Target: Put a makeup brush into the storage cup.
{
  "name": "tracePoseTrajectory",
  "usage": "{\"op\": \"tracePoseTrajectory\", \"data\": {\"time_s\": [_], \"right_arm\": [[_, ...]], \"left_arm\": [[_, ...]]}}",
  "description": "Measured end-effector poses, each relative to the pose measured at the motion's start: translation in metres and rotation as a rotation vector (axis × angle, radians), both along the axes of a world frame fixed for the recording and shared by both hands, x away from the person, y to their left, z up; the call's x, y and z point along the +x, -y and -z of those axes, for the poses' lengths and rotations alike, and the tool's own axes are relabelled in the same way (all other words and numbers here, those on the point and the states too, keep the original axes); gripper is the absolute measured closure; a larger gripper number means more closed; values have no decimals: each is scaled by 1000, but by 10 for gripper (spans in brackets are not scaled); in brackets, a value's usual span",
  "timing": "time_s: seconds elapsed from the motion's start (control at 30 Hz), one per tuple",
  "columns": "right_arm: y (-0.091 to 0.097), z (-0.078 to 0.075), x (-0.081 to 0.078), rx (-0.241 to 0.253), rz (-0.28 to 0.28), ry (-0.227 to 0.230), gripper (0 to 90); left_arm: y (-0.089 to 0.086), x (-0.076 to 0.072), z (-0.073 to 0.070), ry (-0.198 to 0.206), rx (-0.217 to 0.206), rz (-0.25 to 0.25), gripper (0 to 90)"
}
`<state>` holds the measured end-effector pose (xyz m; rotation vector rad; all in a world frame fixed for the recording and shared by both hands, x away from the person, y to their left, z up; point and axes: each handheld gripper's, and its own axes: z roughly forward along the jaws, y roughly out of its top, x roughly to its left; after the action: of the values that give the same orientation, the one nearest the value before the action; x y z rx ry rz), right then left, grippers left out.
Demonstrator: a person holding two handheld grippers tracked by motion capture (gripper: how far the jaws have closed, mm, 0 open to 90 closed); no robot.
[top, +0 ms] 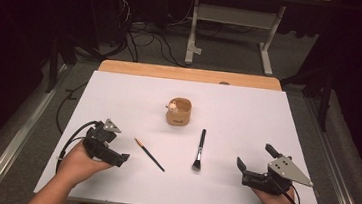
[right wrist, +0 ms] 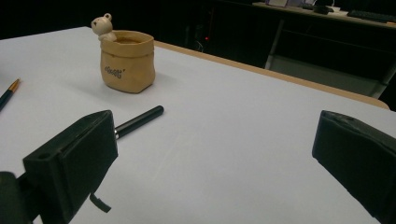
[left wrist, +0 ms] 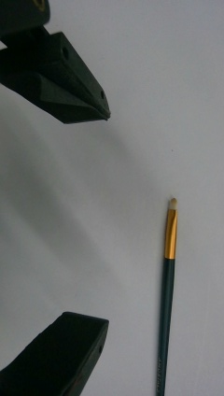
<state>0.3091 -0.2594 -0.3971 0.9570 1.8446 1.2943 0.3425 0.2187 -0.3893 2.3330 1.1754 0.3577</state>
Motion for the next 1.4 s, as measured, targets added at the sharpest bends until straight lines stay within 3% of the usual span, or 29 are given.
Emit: {"op": "tracePoseTrajectory", "data": {"time_s": [0.13, 0.23, 0.63, 0.87, 0.93, 1.03, 1.13, 1.4], "right_arm": [[1, -1, -1, 1, 6, -4, 16], [2, -1, -1, -2, 3, -2, 16], [2, -1, -1, 1, 2, -5, 16], [1, -1, -1, 25, -18, -9, 16], [1, -1, -1, 22, -13, -16, 16], [1, 0, 0, 20, -15, -12, 16], [1, 0, 0, 16, -14, -11, 16], [0, 0, -1, 12, -8, -13, 16]], "left_arm": [[5, 1, -2, -2, 26, 35, 62], [8, 4, -1, -25, 47, 54, 61], [26, 14, 5, -119, 203, 167, 42], [31, 24, 5, -163, 231, 208, 32], [33, 24, 5, -149, 246, 224, 32], [37, 24, 6, -161, 297, 265, 31], [42, 24, 5, -162, 316, 288, 29], [48, 31, -1, -161, 316, 336, 29]]}}
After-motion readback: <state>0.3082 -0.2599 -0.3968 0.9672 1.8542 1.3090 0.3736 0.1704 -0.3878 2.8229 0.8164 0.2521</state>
